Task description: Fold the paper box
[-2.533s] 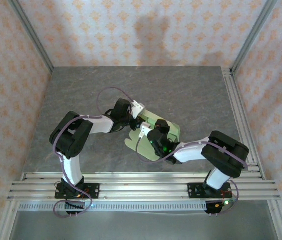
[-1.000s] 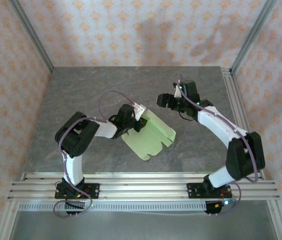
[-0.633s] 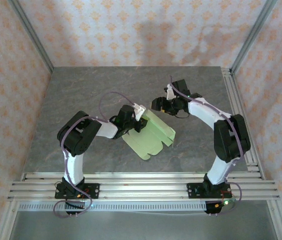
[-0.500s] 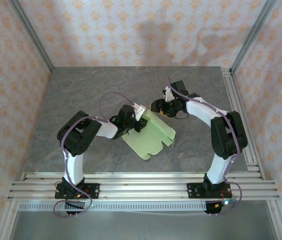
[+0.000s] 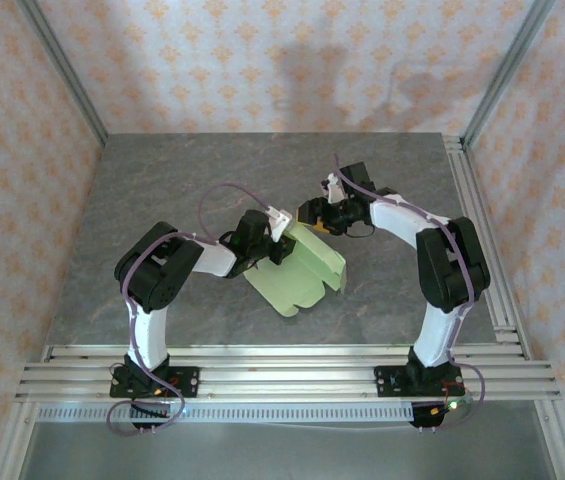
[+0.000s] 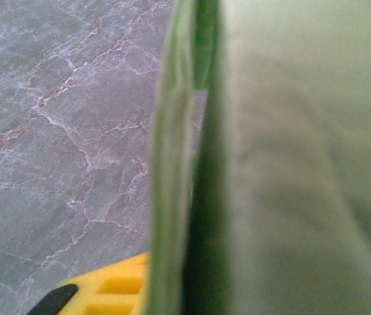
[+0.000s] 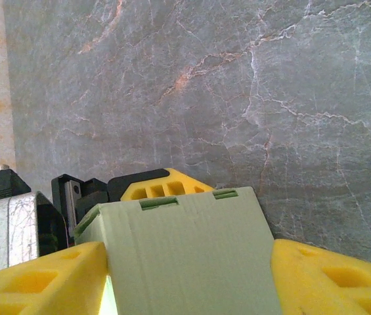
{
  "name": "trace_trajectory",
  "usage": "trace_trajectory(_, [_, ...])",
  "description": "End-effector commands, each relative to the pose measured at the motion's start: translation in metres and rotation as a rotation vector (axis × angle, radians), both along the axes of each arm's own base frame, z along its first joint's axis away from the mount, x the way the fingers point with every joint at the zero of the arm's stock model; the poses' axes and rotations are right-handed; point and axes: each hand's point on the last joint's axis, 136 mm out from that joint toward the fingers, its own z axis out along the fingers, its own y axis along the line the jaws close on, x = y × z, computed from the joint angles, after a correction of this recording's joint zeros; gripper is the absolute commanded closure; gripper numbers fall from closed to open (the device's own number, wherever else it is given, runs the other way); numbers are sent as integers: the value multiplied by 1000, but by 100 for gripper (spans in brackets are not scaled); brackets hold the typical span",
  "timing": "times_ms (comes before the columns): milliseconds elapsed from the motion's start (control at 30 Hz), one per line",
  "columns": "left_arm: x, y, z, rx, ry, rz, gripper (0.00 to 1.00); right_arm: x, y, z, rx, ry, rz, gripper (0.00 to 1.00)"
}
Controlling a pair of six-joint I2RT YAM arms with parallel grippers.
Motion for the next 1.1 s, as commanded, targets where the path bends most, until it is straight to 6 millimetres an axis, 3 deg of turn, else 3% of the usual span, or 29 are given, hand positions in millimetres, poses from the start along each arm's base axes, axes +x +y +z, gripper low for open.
trace_trajectory(0, [4, -4, 20, -45, -46, 9, 75, -2, -10, -16, -57, 16, -35, 36])
trace_trajectory(633, [9, 2, 38, -116, -135, 64, 74, -8, -16, -28, -36, 70, -71, 40])
trace_trajectory(1067, [14, 5, 30, -189, -159, 76, 77, -9, -14, -28, 0, 81, -70, 40])
